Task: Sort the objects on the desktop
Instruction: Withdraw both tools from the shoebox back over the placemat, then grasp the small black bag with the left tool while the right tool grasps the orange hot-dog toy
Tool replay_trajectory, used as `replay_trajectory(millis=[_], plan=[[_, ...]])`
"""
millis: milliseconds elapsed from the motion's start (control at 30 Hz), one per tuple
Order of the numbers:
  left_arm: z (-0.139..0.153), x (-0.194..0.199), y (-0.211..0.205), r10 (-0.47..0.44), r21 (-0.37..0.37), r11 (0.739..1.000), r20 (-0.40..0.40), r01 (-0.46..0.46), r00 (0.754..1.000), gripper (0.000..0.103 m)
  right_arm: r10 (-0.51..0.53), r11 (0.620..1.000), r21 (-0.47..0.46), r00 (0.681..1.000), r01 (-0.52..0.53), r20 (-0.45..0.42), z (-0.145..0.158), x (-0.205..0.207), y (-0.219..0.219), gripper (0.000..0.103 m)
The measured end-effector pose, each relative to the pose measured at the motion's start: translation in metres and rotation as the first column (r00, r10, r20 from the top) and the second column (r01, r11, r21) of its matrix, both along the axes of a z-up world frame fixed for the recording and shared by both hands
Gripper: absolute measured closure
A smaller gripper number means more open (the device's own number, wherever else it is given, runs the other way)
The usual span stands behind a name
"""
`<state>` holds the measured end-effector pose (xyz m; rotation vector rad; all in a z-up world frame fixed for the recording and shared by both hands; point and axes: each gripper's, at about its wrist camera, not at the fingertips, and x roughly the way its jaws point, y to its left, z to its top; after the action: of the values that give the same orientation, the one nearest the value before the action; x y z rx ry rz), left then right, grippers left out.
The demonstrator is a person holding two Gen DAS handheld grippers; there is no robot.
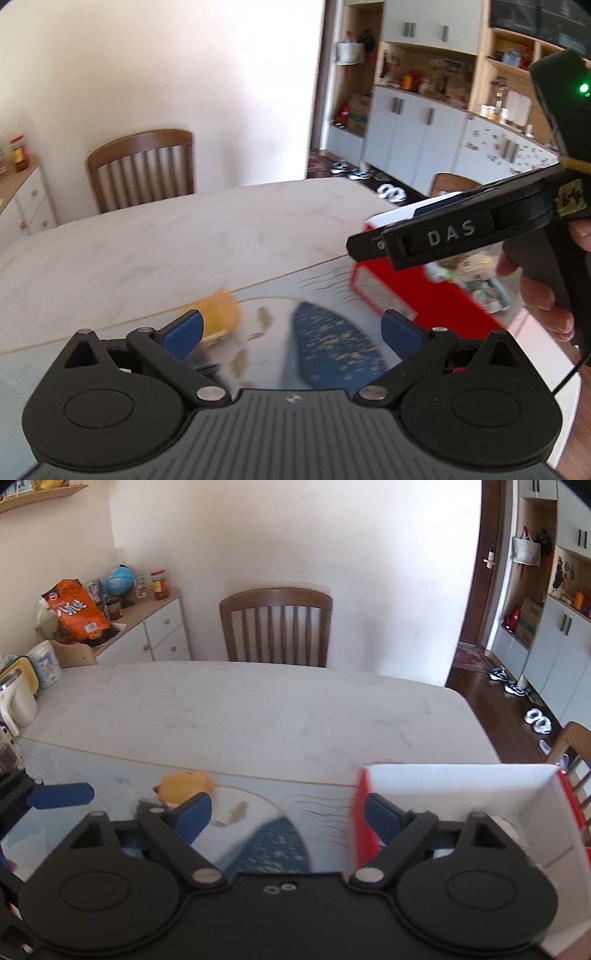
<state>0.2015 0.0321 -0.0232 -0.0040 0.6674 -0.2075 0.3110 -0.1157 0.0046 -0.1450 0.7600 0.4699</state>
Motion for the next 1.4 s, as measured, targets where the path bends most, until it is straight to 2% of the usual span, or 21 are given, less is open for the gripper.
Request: replay_trajectory(millis=[367,933,1400], plan=[[-0.028,-0.003,0.046,0.114,-0.001,0.993,-0.023,-0.114,0.993,0.0,0.033,0.999,0.007,0.999,-0.033,-0.01,-0.021,0.007,0.055,0.013],[-0.066,0.014,0.072,0.242,0.004,0.97,-0.049,-0.242,0.969,0.0,0.125,0.992,-0.011,0.991,-0.125,-0.055,-0.05,0.024,0.1,0.013],[-0.097,0.035,0.061,0.229,0.004,0.973,-0.059,-0.229,0.972,0.0,0.131,0.991,-0.017,0.985,-0.134,-0.112,-0.079,0.042,0.129,0.013]])
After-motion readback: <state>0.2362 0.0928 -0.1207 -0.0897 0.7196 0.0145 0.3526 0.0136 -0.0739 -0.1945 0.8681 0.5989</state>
